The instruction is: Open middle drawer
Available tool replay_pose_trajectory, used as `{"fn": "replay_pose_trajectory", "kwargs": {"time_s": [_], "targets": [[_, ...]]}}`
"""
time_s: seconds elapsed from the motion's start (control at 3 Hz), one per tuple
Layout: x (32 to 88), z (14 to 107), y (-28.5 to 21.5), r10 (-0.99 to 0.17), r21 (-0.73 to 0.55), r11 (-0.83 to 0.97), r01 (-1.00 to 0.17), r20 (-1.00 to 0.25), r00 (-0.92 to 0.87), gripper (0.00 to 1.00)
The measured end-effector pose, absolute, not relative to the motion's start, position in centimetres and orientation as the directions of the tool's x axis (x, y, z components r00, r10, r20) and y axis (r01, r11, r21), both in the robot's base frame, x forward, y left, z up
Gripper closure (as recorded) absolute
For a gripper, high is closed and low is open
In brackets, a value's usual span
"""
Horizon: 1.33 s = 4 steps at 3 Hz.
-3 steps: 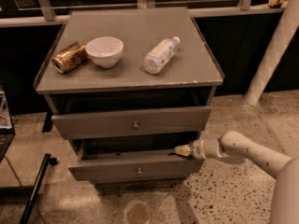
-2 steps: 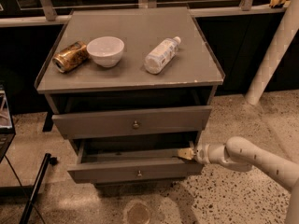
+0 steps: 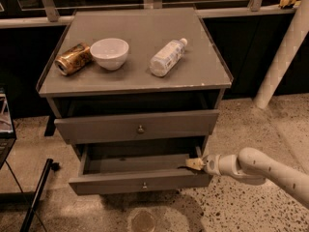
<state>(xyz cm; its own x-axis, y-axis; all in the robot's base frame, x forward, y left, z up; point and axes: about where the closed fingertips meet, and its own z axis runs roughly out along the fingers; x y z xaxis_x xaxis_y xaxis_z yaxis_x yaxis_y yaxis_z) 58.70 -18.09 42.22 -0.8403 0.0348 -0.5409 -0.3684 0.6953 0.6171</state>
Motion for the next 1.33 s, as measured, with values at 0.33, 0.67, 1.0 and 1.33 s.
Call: {"fn": "replay_pose_trajectory", "kwargs": {"time_s": [0.33, 0.67, 1.0, 1.33], "targets": [[57.1, 42.5, -18.4, 0.072, 0.644, 0.681, -0.350, -0.533, -0.843, 1.00], [56.0, 42.7, -18.4, 0.084, 0.660, 0.666, -0.348, -0.530, -0.844, 1.00], [55.3, 42.8, -18.3, 0.095, 0.674, 0.652, -0.348, -0.527, -0.844, 1.00], [54.9, 43.0, -18.1, 0.097, 0.685, 0.637, -0.353, -0.526, -0.845, 1.00]]}}
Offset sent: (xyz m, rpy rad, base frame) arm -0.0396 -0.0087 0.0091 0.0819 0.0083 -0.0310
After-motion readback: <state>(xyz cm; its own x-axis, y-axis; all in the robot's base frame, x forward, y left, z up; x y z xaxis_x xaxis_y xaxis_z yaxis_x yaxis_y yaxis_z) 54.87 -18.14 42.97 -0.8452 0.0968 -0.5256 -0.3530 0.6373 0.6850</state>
